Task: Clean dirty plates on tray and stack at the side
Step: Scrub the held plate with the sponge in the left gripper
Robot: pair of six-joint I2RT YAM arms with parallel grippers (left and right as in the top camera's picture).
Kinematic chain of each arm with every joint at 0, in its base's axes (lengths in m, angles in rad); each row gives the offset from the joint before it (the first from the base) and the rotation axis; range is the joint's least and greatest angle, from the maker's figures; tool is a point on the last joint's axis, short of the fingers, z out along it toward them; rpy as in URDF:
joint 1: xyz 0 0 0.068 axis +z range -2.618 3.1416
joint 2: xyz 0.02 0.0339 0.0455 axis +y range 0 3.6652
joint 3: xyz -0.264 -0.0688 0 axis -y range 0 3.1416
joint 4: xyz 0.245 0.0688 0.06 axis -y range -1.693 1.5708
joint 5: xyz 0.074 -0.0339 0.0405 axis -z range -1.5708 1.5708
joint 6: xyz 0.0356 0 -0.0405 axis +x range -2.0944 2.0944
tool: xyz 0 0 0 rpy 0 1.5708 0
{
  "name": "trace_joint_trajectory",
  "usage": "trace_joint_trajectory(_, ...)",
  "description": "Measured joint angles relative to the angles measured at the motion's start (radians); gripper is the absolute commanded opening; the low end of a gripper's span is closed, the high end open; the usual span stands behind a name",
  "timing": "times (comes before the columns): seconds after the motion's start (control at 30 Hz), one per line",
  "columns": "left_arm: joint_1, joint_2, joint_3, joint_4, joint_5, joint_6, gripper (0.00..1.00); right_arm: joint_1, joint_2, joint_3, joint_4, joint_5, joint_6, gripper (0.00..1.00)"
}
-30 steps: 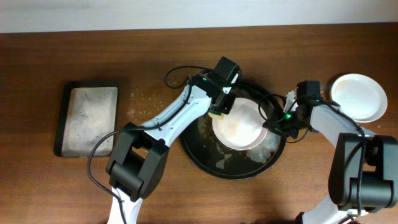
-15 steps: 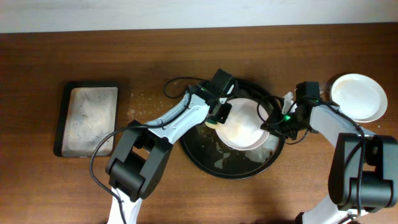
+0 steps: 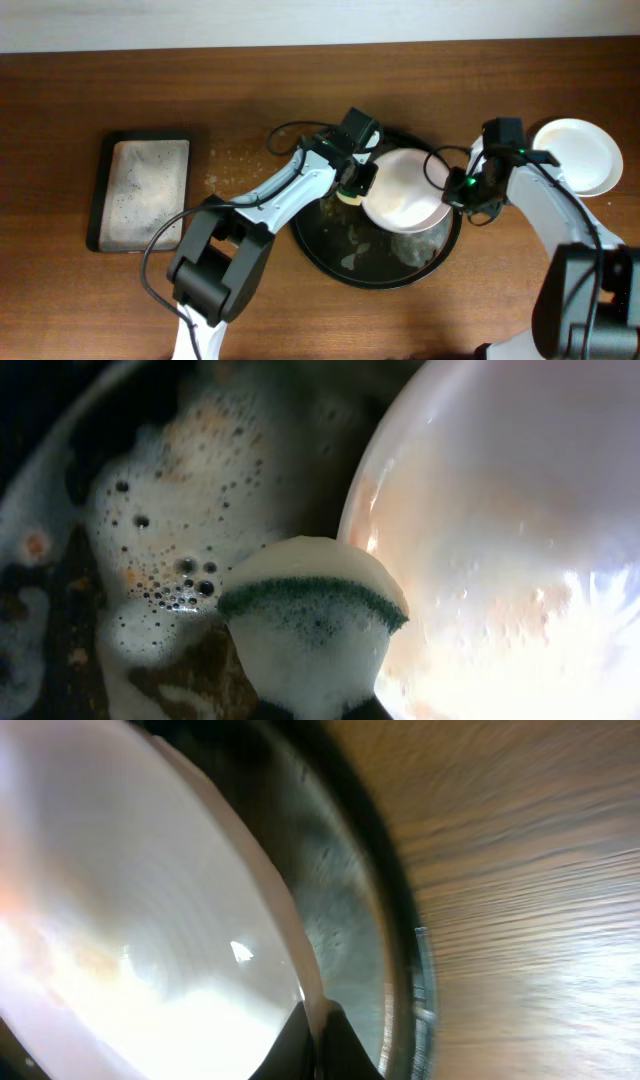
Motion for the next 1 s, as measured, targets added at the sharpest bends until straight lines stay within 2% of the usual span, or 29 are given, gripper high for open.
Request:
trace_joint_trajectory(0.13, 0.0, -0.064, 0.021, 0.004, 0.106, 0.0, 0.01, 0.083, -0.015, 0.029, -0.032, 0.152, -0.003, 0.04)
trace_joint_trajectory(0.27, 0.0, -0.065, 0.021, 0.008, 0.133, -0.021, 0.0, 0.181, -0.015, 0.049, -0.076, 0.278, -0.003, 0.04)
trace_joint_trajectory(0.5, -0.019, -0.018, 0.018, 0.071, 0.153, -0.144, 0.0, 0.192, -0.015, 0.085, -0.154, 0.327, -0.003, 0.04)
trace_joint_trajectory(0.7, -0.073, 0.082, 0.009, 0.103, 0.178, -0.177, 0.0, 0.212, -0.015, 0.106, -0.176, 0.377, -0.002, 0.04)
trace_joint_trajectory(0.77, -0.077, 0.082, 0.009, 0.101, 0.141, -0.18, 0.0, 0.225, -0.015, 0.107, -0.187, 0.394, 0.0, 0.04)
trace_joint_trajectory(1.0, -0.099, 0.082, 0.013, 0.068, -0.132, -0.18, 0.0, 0.246, -0.015, 0.116, -0.201, 0.395, 0.002, 0.04)
